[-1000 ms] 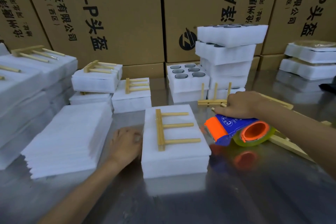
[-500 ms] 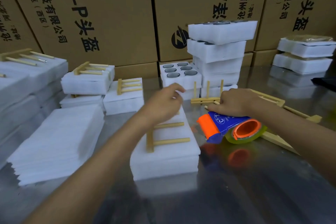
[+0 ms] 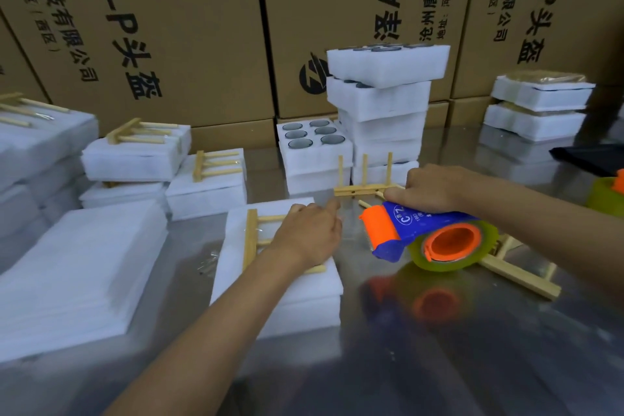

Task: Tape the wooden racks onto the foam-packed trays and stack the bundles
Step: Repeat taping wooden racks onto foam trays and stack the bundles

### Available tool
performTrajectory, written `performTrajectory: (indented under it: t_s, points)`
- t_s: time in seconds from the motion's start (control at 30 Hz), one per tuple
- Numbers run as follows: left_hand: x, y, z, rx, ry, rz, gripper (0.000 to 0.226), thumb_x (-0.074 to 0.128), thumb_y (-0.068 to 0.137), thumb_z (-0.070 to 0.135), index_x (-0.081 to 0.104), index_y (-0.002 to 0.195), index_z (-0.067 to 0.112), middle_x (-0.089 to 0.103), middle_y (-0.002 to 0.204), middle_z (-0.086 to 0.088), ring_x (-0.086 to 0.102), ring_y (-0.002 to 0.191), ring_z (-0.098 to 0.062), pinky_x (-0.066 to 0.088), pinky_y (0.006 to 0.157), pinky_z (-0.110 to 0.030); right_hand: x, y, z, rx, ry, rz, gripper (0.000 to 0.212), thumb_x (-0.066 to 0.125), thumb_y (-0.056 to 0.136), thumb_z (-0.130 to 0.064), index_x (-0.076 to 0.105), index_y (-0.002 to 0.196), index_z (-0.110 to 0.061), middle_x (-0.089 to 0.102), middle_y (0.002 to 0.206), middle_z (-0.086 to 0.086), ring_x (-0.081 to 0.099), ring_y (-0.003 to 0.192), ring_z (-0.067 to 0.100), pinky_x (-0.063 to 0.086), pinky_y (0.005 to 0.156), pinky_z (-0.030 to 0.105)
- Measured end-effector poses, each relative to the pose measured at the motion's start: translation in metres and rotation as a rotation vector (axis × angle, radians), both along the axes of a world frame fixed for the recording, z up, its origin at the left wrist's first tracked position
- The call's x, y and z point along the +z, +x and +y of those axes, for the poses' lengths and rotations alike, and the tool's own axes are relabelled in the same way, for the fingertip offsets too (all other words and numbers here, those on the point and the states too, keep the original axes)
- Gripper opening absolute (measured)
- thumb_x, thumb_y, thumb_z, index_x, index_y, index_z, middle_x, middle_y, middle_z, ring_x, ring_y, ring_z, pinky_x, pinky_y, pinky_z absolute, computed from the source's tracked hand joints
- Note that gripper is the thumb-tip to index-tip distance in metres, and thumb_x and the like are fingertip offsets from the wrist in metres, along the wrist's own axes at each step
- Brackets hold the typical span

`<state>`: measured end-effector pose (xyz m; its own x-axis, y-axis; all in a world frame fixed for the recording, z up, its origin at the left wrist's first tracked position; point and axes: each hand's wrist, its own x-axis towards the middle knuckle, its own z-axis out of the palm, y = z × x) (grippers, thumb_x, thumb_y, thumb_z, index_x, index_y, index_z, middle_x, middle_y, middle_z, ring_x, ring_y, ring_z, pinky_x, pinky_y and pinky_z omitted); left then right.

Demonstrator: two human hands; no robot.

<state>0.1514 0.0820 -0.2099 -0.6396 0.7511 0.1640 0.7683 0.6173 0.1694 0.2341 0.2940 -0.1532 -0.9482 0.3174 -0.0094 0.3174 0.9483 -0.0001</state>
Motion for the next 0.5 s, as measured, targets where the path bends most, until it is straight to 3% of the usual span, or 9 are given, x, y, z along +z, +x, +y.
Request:
performTrajectory:
  t_s: [0.13,0.27,0.43,0.5]
  points:
    - [0.002,-0.001,-0.001,-0.011,-0.022,0.019,0.034,0.024,0.108,0.030,0.053,0.117,0.015,0.065,0.113,-0.011,0.053,0.112,-0.028,0.027,0.100,-0.036,-0.002,-0.007,0.004,-0.002,0.077,-0.030,0.055,0.028,0.086,-0.079,0.048,0.074,-0.028,0.053,0.077,-0.006,0.054,0.071,0.012,0.029,0.054,0.029]
    - [0.001,-0.002,-0.002,-0.021,-0.018,0.040,0.038,0.022,0.108,0.031,0.056,0.115,0.015,0.065,0.110,-0.010,0.053,0.109,-0.028,0.027,0.102,-0.038,0.004,-0.003,0.008,0.000,0.006,-0.022,0.056,0.029,0.089,-0.075,0.054,0.076,-0.026,0.055,0.077,-0.005,0.055,0.071,0.013,0.031,0.056,0.030]
    - [0.002,-0.002,-0.002,-0.034,0.047,0.013,0.034,0.021,0.108,0.031,0.051,0.113,0.015,0.061,0.093,-0.007,0.053,0.097,-0.027,0.029,0.100,-0.038,0.030,-0.005,0.007,0.117,0.156,-0.150,0.053,0.018,0.088,-0.073,0.049,0.100,-0.031,0.042,0.079,-0.007,0.045,0.073,0.009,0.030,0.060,0.030]
    - [0.001,-0.003,-0.002,-0.034,0.072,0.005,0.030,0.021,0.108,0.031,0.047,0.111,0.016,0.053,0.087,-0.003,0.046,0.088,-0.024,0.028,0.097,-0.037,0.035,-0.002,0.008,0.123,0.163,-0.174,0.044,0.020,0.095,-0.067,0.047,0.090,-0.032,0.042,0.079,-0.008,0.043,0.072,0.007,0.031,0.061,0.030]
